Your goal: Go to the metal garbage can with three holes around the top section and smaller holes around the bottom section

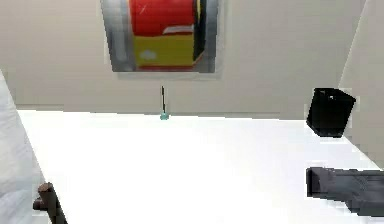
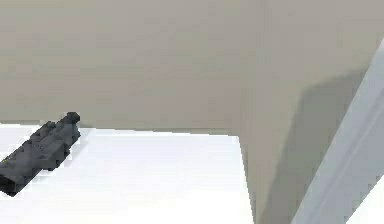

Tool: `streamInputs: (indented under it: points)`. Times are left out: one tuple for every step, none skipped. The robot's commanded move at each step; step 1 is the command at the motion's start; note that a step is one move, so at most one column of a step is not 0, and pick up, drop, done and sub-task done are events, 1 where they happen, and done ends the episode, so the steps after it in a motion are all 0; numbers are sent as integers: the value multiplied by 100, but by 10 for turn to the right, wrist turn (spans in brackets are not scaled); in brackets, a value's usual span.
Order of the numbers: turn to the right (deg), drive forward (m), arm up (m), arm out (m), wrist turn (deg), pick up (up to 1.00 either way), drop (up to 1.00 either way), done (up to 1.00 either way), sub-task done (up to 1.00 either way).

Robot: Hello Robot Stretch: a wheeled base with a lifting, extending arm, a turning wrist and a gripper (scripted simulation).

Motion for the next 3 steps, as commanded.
streamInputs:
  points:
    - [0, 60, 0, 0, 0, 0, 0, 0, 0]
    - [-330, 0, 0, 0, 0, 0, 0, 0, 0]
    - [0, 25, 0, 0, 0, 0, 0, 0, 0]
